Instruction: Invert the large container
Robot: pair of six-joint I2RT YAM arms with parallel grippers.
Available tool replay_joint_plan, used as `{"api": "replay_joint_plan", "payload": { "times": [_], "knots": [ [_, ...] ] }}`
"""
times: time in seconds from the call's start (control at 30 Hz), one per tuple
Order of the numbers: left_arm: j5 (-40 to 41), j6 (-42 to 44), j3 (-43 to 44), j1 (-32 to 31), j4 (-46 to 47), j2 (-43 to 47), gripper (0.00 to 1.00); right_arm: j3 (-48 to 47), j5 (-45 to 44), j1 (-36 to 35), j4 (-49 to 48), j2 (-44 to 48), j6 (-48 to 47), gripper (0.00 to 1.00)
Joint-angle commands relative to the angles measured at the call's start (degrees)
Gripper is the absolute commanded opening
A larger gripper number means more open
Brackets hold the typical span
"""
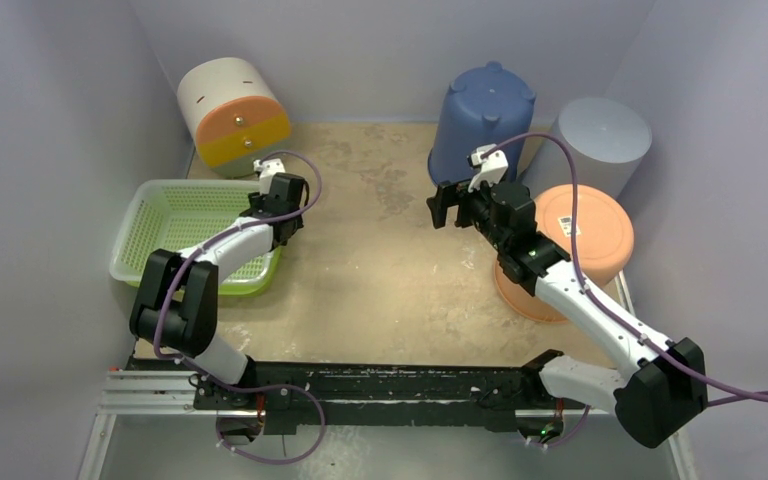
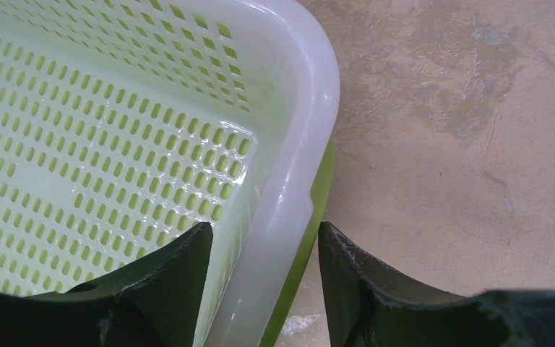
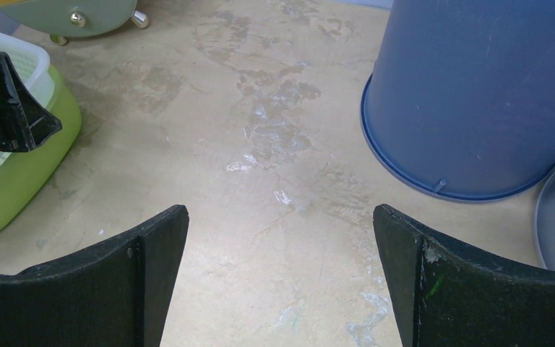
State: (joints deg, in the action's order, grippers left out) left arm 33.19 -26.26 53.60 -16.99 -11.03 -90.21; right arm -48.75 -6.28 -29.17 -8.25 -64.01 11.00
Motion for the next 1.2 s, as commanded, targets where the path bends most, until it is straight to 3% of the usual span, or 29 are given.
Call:
{"api": "replay_joint_plan", "payload": {
  "times": [0.0,0.2,0.37,0.5,0.77,1.03,1.17],
  "knots": [
    [-1.48,-1.23,-0.08,0.14,2.37,0.67,0.52,-0.36,0.09,0.38,-2.82,0.33,0.61,1.0],
    [-2.46,-2.2,1.04,-0.18,0.09,2.24,0.46,-0.75,0.41,0.38,-3.0,-0.95,0.69,1.0],
    [-0.56,-1.76,1.93,-0.58,-1.83,4.43,0.5,-0.8,0.98,0.35,-3.29,-1.8,0.98,1.0],
    [-2.49,-1.55,2.2,-0.64,-1.9,5.97,0.6,-0.85,1.36,0.35,-3.37,-2.34,1.01,1.0],
    [0.92,-0.25,3.46,-0.42,-3.2,4.31,0.6,-0.4,1.36,0.39,-3.57,-2.44,1.11,1.0],
    [3.25,-0.17,2.57,0.43,-1.03,3.32,0.52,0.61,1.22,0.42,-3.61,-2.57,1.09,1.0],
    [3.28,-0.28,2.15,0.6,-0.11,1.54,0.41,1.08,1.32,0.35,-3.64,-2.4,1.34,1.0]
  ]
}}
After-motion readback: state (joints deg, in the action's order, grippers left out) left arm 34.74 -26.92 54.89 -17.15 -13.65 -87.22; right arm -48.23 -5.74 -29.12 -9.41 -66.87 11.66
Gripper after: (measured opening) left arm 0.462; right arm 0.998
